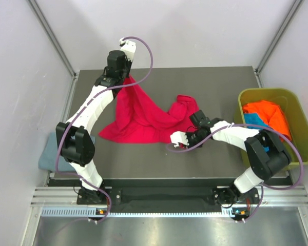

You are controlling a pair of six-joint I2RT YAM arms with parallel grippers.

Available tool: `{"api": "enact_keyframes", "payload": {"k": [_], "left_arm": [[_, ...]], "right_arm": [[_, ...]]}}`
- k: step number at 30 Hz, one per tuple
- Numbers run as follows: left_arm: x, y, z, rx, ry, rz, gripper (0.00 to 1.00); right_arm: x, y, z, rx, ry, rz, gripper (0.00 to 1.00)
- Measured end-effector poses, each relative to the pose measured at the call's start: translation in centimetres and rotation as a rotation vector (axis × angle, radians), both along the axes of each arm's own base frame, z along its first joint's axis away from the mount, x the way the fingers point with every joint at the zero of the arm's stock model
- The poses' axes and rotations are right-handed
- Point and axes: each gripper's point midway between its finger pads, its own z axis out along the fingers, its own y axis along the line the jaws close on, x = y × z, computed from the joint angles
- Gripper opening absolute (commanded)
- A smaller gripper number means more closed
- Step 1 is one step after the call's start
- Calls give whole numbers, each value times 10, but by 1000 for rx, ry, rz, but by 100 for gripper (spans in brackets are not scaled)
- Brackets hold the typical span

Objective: Fold and stack the t-shirts
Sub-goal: Flatten the tshirt out

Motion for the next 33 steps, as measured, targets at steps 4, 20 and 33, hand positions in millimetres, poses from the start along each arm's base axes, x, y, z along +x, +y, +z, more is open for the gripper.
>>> {"api": "enact_keyframes", "payload": {"k": [4, 20, 33], "left_arm": [[1, 0, -1, 1, 2, 2, 0], [-19, 13, 61, 60, -108, -12, 0], [-67, 45, 193, 112, -412, 13, 0]], "right_arm": [[3, -2, 4, -14, -16, -10, 0], [131, -21, 286, 343, -568, -416, 0], [156, -80, 434, 623, -778, -791, 0]]}}
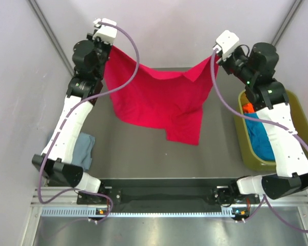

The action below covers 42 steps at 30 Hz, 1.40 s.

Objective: Fold and stack the t-shirts
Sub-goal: Flatten the tshirt out

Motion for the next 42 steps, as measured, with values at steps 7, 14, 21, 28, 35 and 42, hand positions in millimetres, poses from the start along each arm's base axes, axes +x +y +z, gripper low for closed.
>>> {"api": "enact_keyframes", "payload": {"k": [7, 14, 21, 28, 35, 42], "left_arm": [[-69, 17, 53, -10, -141, -22, 0], [-116, 27, 73, -7, -218, -47, 0], [-145, 25, 65, 8, -210, -101, 0], [-193, 34, 105, -5, -285, -132, 0], [-259, 51, 164, -19, -450, -137, 0], [-221, 43, 134, 35, -384, -115, 0]], "right_arm": [[-46, -19, 57, 208, -81, -67, 0], [-105, -61, 106, 365, -195, -142, 0], [-160, -86, 139, 442, -294, -177, 0], [-237, -75, 193, 459, -428, -81, 0], [-322, -65, 238, 467, -616, -7, 0], [-274, -64, 221, 471, -551, 1, 0]]}}
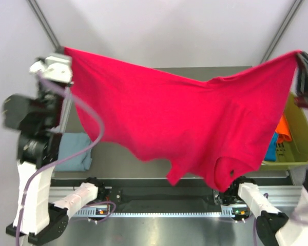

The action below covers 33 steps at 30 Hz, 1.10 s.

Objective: Fold and stack the t-shirts
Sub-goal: Flatten the tshirt out

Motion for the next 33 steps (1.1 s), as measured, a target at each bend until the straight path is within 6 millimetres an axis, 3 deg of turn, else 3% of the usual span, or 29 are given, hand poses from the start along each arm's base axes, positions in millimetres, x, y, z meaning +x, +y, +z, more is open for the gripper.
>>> {"api": "enact_keyframes", "payload": {"k": [2, 5, 6, 9, 12, 13, 15, 18, 20, 22, 25, 27, 33], "left_arm": [[37, -11, -33, 37, 91, 5, 0], [89, -25, -94, 97, 242, 13, 0], [111, -32, -125, 122, 316, 14, 0], [155, -40, -205, 178, 493, 25, 0], [188, -37, -285, 219, 666, 45, 0], [198, -34, -311, 229, 721, 53, 0], [219, -27, -352, 242, 805, 73, 0], [246, -18, -408, 253, 901, 98, 0], [260, -14, -443, 263, 960, 109, 0], [277, -10, -475, 271, 1020, 120, 0], [307, -8, -503, 270, 1054, 138, 0], [324, -8, -510, 264, 1049, 148, 0], [370, -10, -499, 229, 973, 168, 0]], "right_arm": [[43, -3, -17, 1, 79, 2, 0], [120, -9, -62, 7, 235, -3, 0], [147, -11, -80, 8, 290, -3, 0], [218, -15, -147, -9, 463, 0, 0], [290, -11, -238, -51, 655, 24, 0], [306, -8, -264, -64, 707, 33, 0], [341, 3, -329, -96, 839, 72, 0], [383, 18, -407, -108, 980, 120, 0], [411, 24, -453, -104, 1065, 141, 0], [445, 30, -486, -87, 1118, 153, 0], [487, 37, -509, -73, 1129, 158, 0], [507, 38, -513, -68, 1117, 152, 0], [543, 45, -505, -61, 1045, 105, 0]]}}
